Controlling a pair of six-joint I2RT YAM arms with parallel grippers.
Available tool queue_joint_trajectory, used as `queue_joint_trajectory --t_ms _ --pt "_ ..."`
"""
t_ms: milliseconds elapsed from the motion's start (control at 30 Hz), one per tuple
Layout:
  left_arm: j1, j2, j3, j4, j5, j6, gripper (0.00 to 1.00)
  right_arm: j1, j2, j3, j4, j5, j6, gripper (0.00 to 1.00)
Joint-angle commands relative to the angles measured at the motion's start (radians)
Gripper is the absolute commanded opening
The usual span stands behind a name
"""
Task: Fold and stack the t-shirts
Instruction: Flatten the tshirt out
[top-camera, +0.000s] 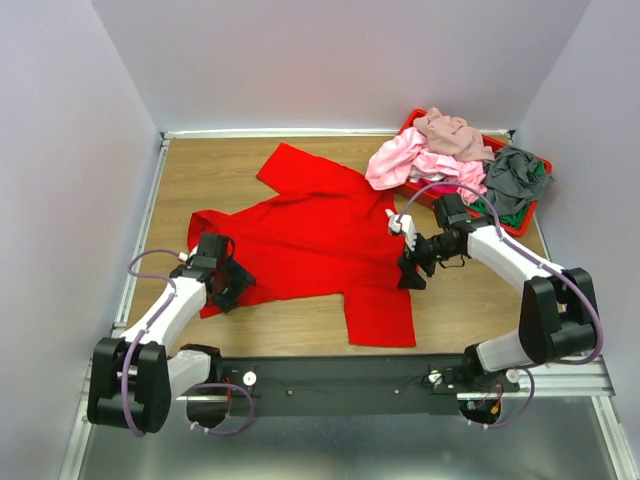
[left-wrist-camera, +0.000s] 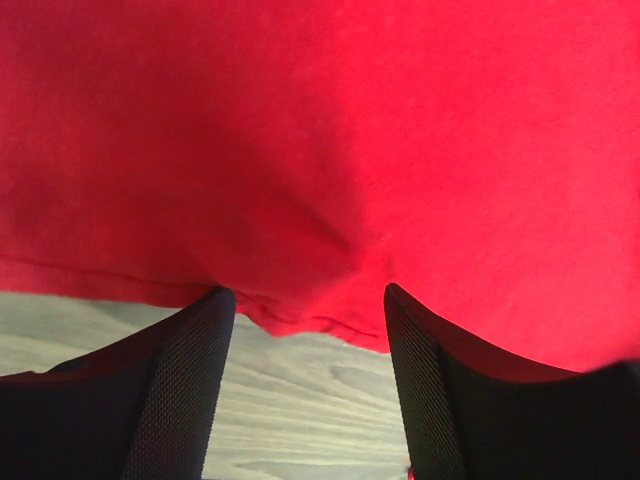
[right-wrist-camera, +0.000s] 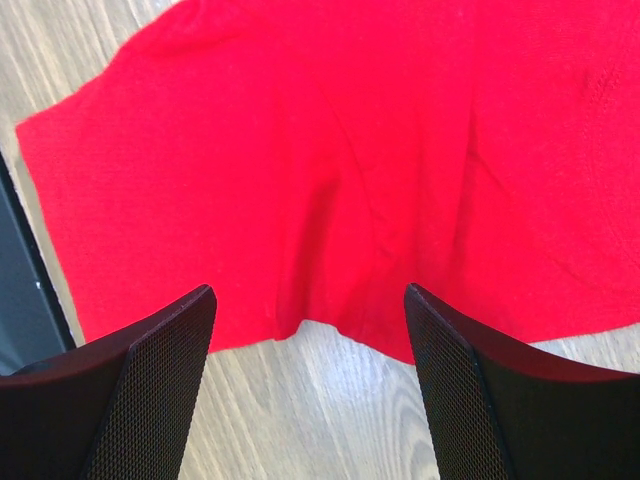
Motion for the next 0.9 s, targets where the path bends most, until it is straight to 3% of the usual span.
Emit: queue_joint_trajectory --t_ms 0,133,467,733,867 --pt "-0.004 0.042 -0.033 0.057 -0.080 -0.013 0.68 0.007 0.014 -0.004 0.019 0.037 0.005 0.83" --pt "-0.004 0.051 -0.026 0.049 -0.076 -0.001 0.68 0.007 0.012 -0.017 0.019 0.024 -0.014 0.83" --pt "0.000 -0.038 0.102 -0.102 -0.158 -0.022 0.81 0.005 0.017 -0.007 0.019 0.023 -0.006 0.82" --pt "0.000 0.007 0.045 -0.101 -0.047 -0.122 0.73 0.007 0.005 -0.003 0.019 0.032 -0.002 0.82" --pt "0.000 0.082 0.111 -0.138 -0.112 -0.140 0.71 0.007 -0.006 -0.007 0.019 0.040 -0.005 0.82"
